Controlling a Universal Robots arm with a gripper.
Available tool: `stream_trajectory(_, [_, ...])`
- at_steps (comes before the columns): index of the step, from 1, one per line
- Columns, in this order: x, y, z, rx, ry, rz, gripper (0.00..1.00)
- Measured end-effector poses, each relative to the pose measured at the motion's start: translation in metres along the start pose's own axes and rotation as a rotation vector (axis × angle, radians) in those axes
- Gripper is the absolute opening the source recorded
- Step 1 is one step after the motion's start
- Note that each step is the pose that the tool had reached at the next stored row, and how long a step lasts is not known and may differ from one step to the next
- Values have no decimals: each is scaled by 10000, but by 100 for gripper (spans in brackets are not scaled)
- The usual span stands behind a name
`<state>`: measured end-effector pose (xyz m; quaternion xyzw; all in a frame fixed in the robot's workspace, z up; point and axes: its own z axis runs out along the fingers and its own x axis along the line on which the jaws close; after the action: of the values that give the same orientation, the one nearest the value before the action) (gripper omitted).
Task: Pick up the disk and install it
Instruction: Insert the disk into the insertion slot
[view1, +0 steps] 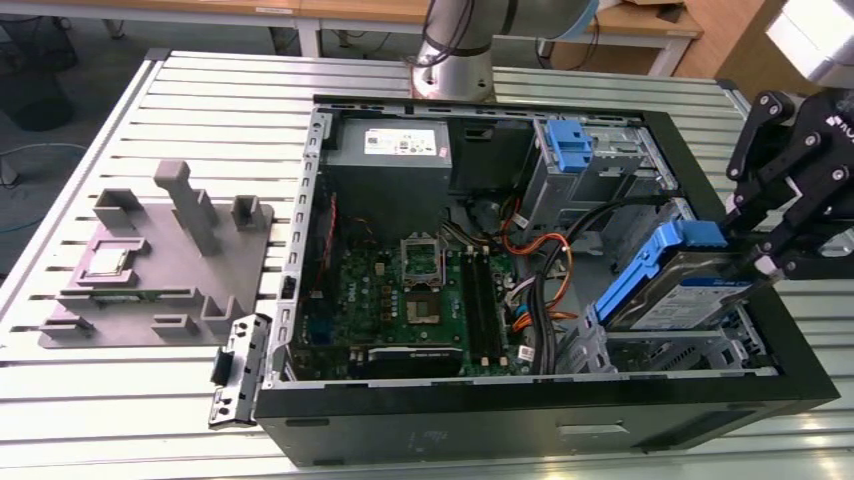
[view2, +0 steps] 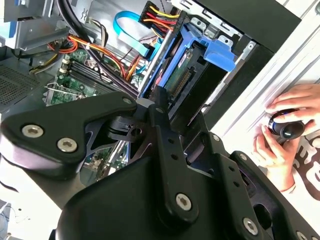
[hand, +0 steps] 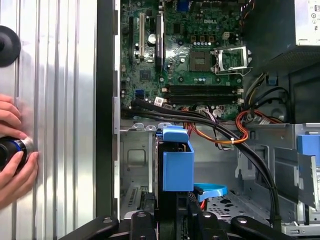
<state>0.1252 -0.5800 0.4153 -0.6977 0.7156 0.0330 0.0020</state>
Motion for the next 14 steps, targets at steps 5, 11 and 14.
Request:
stream_trajectory(5, [1, -1, 25, 0, 2, 3, 35])
stream_trajectory(11, [4, -4, 94, 0, 0, 3, 35])
stream_trajectory(14, [7, -6, 147, 0, 0, 4, 35])
